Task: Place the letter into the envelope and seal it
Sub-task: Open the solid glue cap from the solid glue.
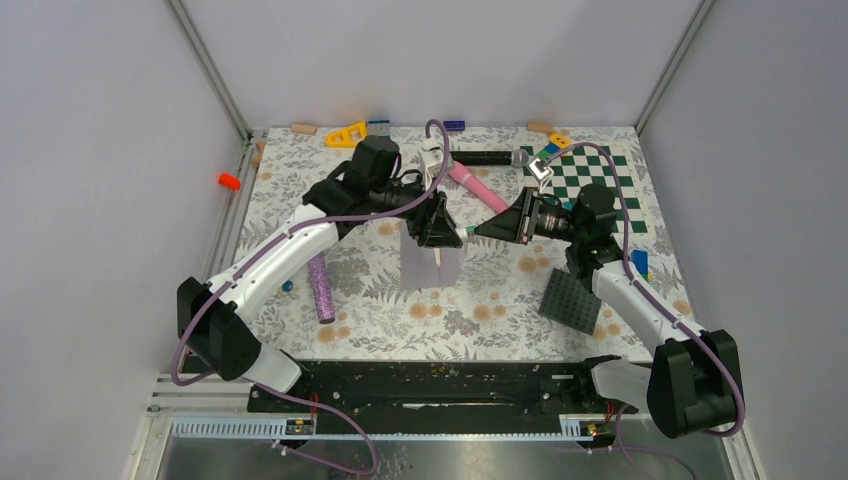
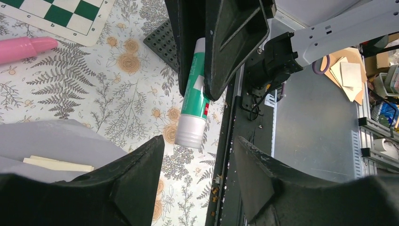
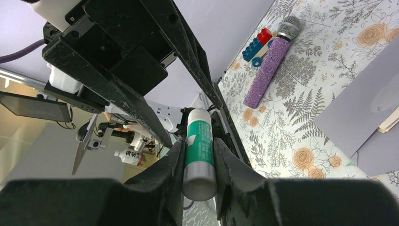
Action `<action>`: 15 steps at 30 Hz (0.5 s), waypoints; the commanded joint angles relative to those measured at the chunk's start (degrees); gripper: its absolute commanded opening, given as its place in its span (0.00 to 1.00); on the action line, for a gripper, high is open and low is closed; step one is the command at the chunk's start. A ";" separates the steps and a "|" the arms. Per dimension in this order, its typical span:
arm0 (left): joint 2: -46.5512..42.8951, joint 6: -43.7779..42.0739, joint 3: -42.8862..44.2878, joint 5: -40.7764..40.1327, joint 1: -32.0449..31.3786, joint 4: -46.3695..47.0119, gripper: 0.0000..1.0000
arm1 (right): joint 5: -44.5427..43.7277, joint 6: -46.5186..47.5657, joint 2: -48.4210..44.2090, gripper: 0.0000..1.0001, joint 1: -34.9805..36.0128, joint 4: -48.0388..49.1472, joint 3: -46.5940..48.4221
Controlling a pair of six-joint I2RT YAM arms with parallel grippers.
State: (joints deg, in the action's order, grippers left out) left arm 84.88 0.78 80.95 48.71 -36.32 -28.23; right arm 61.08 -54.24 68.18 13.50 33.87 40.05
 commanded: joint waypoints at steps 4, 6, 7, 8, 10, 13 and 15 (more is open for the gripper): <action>0.20 1.54 -0.55 2.52 0.19 4.27 0.50 | 1.59 -2.14 0.26 0.00 -0.22 5.42 -0.05; 0.21 1.67 -0.59 2.66 0.19 4.41 0.47 | 1.67 -2.36 0.47 0.00 -0.23 5.64 -0.01; 0.29 1.77 -0.56 2.71 0.23 4.41 0.46 | 1.67 -2.48 0.55 0.00 -0.23 5.88 -0.04; 0.35 1.76 -0.53 2.85 0.20 4.43 0.44 | 1.67 -2.58 0.55 0.00 -0.18 5.98 -0.14; 0.37 1.77 -0.61 2.97 0.19 4.44 0.42 | 1.74 -2.63 0.62 0.00 -0.22 6.05 -0.15; 0.37 1.77 -0.80 3.06 0.19 4.56 0.36 | 1.80 -2.70 0.57 0.00 -0.23 6.13 -0.13; 0.38 1.77 -0.79 3.09 0.19 4.59 0.30 | 1.76 -2.63 0.58 0.00 -0.18 6.14 -0.15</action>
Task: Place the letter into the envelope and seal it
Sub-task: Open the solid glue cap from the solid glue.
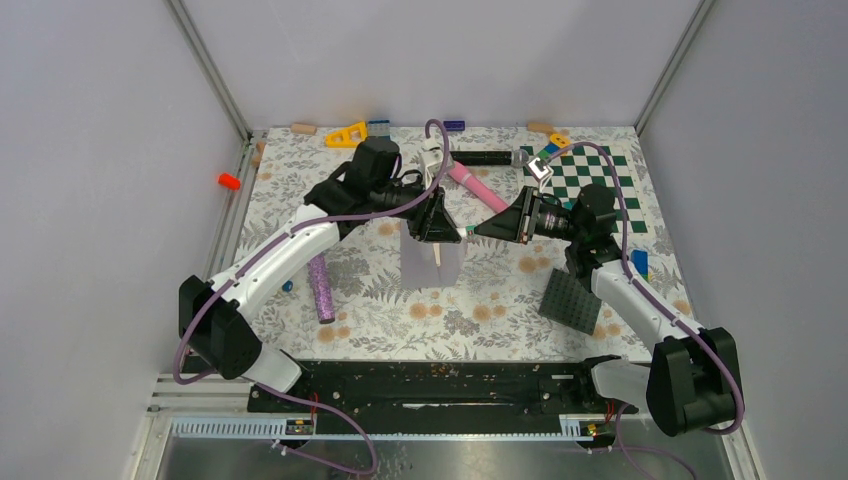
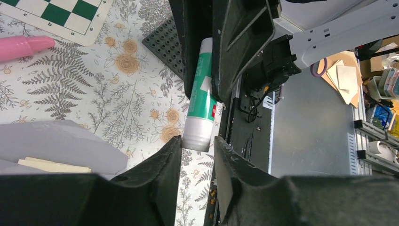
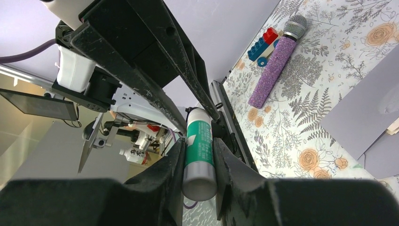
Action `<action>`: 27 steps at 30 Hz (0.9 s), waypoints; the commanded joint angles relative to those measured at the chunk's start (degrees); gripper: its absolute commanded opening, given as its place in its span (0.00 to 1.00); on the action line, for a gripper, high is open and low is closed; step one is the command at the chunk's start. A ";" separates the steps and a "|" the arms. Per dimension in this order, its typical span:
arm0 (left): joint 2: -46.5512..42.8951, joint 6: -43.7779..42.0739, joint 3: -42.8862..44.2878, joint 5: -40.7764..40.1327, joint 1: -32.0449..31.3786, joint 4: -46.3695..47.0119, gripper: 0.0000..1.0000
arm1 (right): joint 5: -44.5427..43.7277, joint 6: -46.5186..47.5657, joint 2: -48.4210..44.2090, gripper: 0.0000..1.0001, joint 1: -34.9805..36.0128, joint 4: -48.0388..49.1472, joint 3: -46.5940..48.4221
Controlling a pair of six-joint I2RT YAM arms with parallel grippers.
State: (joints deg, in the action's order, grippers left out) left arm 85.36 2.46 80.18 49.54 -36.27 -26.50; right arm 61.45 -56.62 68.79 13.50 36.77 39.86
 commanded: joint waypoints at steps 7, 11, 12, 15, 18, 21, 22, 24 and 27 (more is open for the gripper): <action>-0.54 0.66 -0.13 2.31 0.36 3.28 0.17 | 1.39 -0.02 0.29 0.00 -0.22 3.04 0.13; -1.01 1.15 -0.95 2.93 1.24 4.23 0.13 | 1.44 0.28 0.30 0.00 -0.26 2.89 0.27; -1.23 1.20 -1.20 3.00 1.65 4.31 0.12 | 1.60 0.28 0.27 0.00 -0.35 2.79 0.39; -2.25 2.00 -2.37 4.09 3.39 5.47 0.10 | 1.61 0.37 0.00 0.00 -0.83 2.70 0.42; -3.82 1.88 -3.60 4.21 4.94 6.33 0.09 | 1.74 0.01 0.18 0.00 -1.45 2.79 0.61; -5.20 1.69 -4.68 4.51 5.70 6.88 0.08 | 1.83 -0.40 0.29 0.00 -1.84 2.99 0.76; -5.45 1.55 -4.98 4.45 5.83 6.91 0.08 | 1.83 -0.42 0.30 0.00 -1.93 3.03 0.78; -5.47 -0.06 -4.29 3.95 6.15 4.43 0.09 | 1.66 -0.44 0.24 0.00 -2.23 2.92 0.91; -5.50 -6.71 -1.61 0.54 6.81 -3.28 0.09 | 1.00 3.34 -0.64 0.00 -3.11 -1.51 1.89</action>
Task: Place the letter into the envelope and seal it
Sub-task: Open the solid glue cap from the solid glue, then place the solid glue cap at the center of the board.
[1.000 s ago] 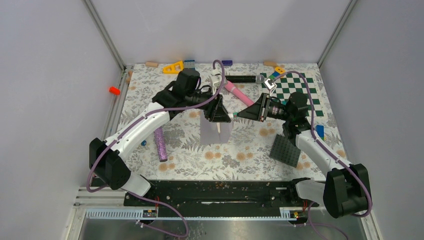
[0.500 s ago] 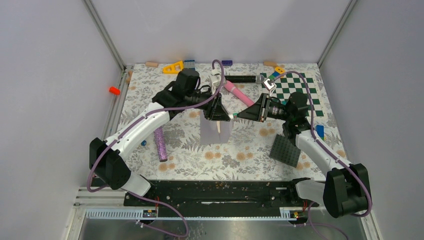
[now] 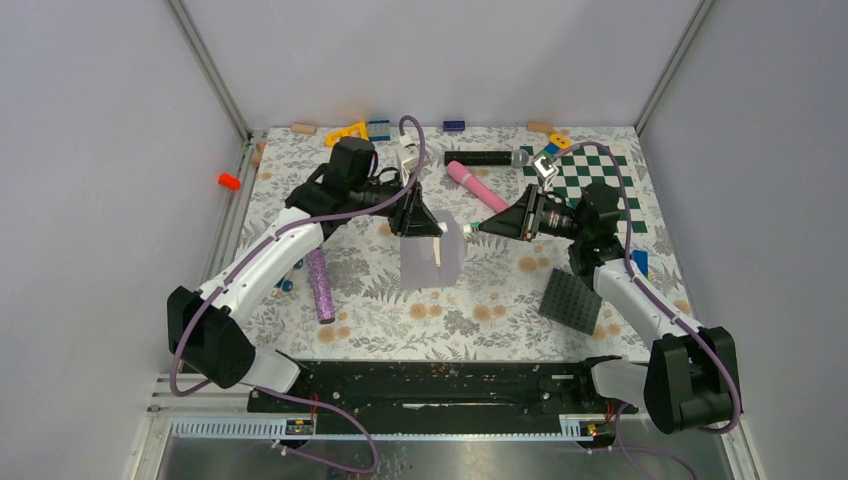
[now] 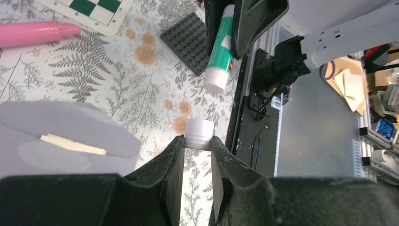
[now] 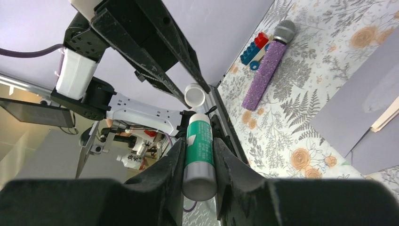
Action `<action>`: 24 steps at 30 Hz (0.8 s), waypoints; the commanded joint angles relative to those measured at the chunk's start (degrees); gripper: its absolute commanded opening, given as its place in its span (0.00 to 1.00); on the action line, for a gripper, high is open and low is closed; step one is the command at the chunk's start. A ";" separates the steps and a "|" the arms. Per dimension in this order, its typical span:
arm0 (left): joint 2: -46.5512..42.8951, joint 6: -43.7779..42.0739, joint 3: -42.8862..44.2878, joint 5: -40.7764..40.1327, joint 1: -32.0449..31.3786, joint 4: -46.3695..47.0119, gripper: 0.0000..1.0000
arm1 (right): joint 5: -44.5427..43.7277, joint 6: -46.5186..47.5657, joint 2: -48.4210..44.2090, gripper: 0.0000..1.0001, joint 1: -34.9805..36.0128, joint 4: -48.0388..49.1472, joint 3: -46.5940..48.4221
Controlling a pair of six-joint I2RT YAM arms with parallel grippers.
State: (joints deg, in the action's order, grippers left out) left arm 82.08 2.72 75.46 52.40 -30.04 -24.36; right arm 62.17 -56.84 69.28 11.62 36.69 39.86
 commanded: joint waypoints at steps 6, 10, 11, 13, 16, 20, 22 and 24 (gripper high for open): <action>0.13 -21.06 11.77 -23.29 0.95 -25.43 0.08 | -10.34 24.64 -6.39 0.00 -1.86 -26.82 6.82; 2.46 -26.65 14.01 -34.16 1.22 -33.92 0.09 | -12.48 27.80 -8.25 0.00 -1.93 -30.19 8.00; 2.98 -28.33 14.36 -37.96 1.23 -35.68 0.10 | -13.04 28.78 -8.76 0.00 -1.95 -31.24 8.45; 4.24 -30.50 14.12 -44.48 1.22 -37.77 0.09 | -14.29 30.30 -9.85 0.00 -1.95 -32.69 8.78; 6.29 -33.54 12.65 -51.96 1.37 -39.51 0.09 | -15.71 31.83 -11.69 0.00 -1.98 -33.64 9.05; 9.28 -37.61 10.19 -58.35 1.25 -42.29 0.07 | -16.09 32.52 -13.58 0.00 -2.23 -33.95 9.27; 10.89 -39.34 9.20 -60.81 1.30 -43.05 0.06 | -16.34 32.95 -14.37 0.00 -2.45 -34.10 9.23; 12.76 -41.38 8.03 -62.27 1.30 -43.59 0.06 | -16.39 32.87 -14.94 0.00 -2.68 -34.09 9.23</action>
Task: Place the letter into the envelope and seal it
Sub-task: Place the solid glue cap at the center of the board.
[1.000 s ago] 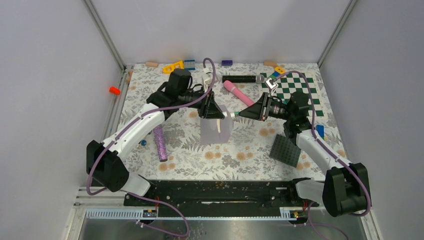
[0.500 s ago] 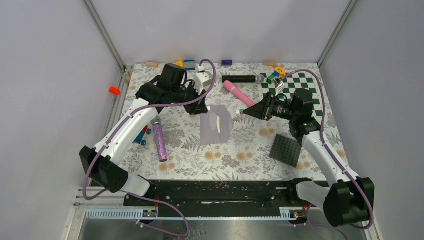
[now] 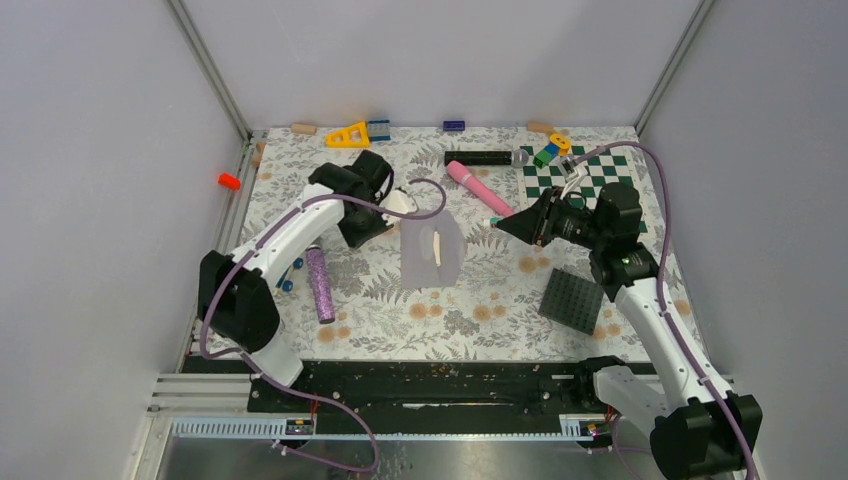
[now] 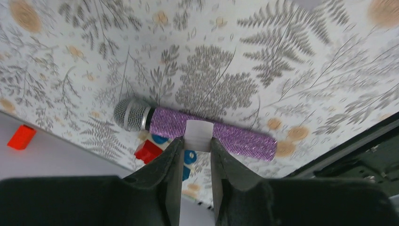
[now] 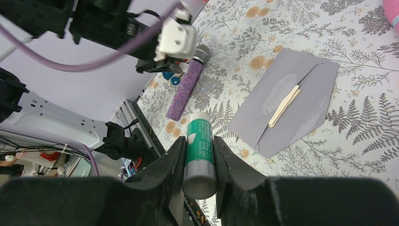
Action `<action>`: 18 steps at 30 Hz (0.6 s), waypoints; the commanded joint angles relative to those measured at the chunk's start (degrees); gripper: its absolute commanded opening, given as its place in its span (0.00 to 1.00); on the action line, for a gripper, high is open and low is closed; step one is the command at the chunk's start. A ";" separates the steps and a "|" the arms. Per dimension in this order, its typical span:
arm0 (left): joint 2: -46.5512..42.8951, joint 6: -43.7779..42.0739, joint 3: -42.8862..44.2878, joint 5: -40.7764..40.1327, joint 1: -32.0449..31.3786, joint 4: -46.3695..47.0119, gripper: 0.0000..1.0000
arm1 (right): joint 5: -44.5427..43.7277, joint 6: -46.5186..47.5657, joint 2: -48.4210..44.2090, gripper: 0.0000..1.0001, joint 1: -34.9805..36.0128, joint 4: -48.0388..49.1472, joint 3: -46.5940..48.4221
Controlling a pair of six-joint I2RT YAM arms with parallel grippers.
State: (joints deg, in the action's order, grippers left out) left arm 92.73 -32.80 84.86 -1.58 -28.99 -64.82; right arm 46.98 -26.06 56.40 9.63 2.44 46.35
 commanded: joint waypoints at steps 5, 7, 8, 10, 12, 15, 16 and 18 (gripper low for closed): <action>8.34 -7.21 -2.45 -11.55 0.25 -2.19 0.06 | -0.58 1.88 -2.89 0.00 -1.17 0.12 2.55; 10.63 -7.45 -3.26 -12.66 0.18 -1.10 0.06 | -0.47 1.90 -3.06 0.00 -1.26 0.22 2.51; 11.90 -7.46 -3.40 -12.87 0.17 -0.79 0.06 | -0.34 1.91 -3.25 0.00 -1.29 0.22 2.44; 14.13 -7.22 -3.14 -13.14 0.17 0.01 0.05 | -0.12 1.81 -3.35 0.00 -1.27 0.20 2.35; 16.06 -7.11 -2.87 -13.26 0.17 0.57 0.05 | 0.12 1.87 -3.46 0.00 -1.34 0.26 2.33; 19.15 -7.01 -1.80 -13.56 0.03 0.70 0.06 | 0.38 1.70 -3.49 0.00 -1.37 0.73 2.03; 20.01 -6.84 -1.43 -13.62 0.01 0.67 0.06 | 0.43 1.53 -3.36 0.00 -1.37 0.88 2.00; 21.38 -6.72 -0.95 -13.47 -0.09 0.71 0.06 | 0.77 1.42 -3.13 0.00 -1.37 0.90 2.08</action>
State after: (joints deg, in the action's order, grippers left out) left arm 112.20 -39.03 81.73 -12.95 -28.99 -64.45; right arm 47.05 -25.28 54.11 8.71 1.96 46.46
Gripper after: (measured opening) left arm 0.239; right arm 0.296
